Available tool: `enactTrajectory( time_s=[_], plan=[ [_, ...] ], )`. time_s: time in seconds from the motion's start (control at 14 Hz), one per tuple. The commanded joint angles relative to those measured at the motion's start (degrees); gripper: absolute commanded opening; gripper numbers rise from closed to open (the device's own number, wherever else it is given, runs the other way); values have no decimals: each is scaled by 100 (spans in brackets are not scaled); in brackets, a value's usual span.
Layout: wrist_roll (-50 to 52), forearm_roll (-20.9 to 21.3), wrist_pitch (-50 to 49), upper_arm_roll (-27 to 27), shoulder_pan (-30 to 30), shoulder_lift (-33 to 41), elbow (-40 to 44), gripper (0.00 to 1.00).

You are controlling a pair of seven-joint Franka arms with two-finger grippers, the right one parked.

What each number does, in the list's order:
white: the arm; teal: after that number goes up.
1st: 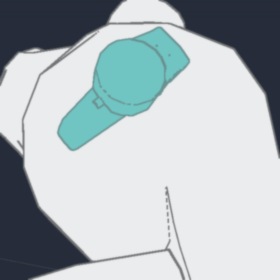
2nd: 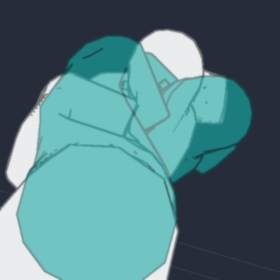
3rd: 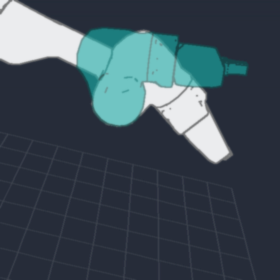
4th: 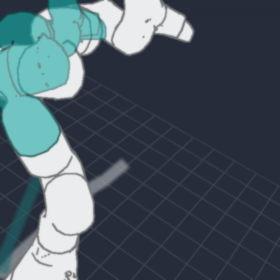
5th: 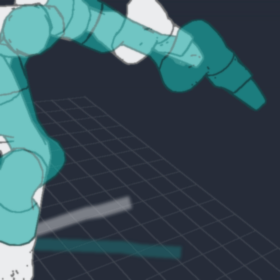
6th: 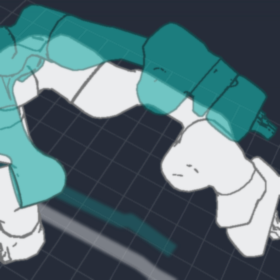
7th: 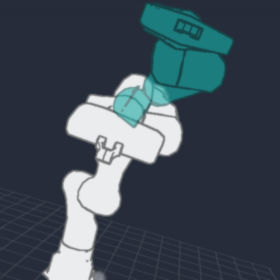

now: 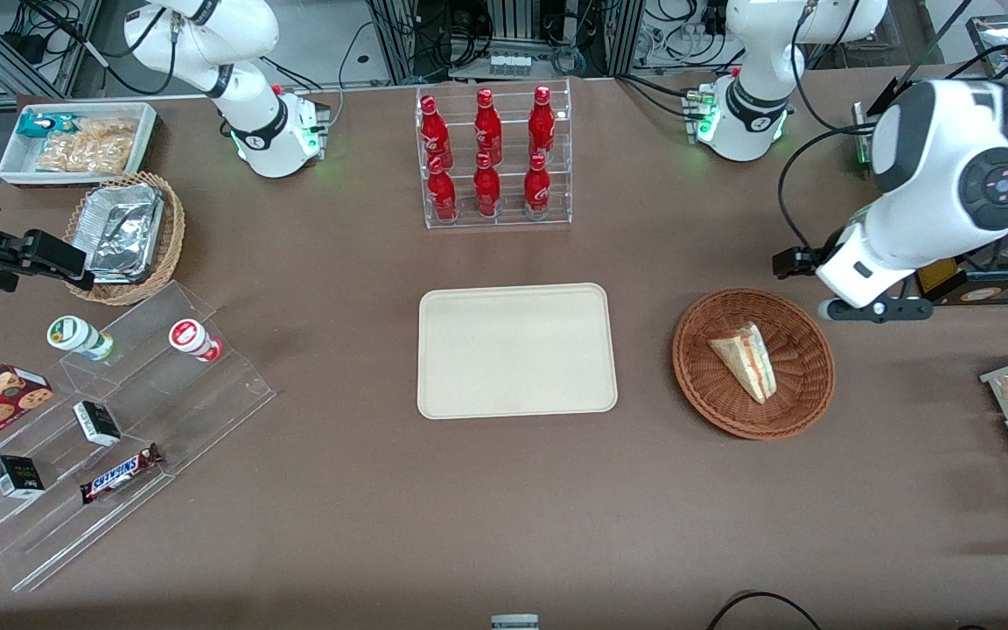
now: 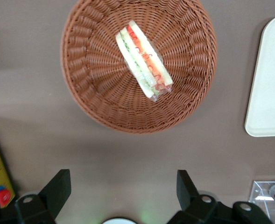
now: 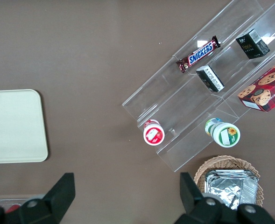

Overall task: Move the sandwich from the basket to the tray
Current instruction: 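Move the left gripper over the sandwich in the wicker basket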

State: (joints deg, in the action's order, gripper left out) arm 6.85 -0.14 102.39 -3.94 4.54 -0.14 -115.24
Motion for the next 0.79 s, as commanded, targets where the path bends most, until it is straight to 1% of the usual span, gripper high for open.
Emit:
enactTrajectory(
  time_s=[0.0,0.14,0.29,0.43,0.71],
  plan=[
    [9,-21,963,52,100,146,-805,100],
    [53,-30,1929,52,100,128,-1350,100],
    [420,-21,2267,43,109,32,-1484,100],
    [1218,-30,2486,43,126,-74,-1519,100],
    [2598,-21,3680,43,258,-92,-2028,100]
  ],
)
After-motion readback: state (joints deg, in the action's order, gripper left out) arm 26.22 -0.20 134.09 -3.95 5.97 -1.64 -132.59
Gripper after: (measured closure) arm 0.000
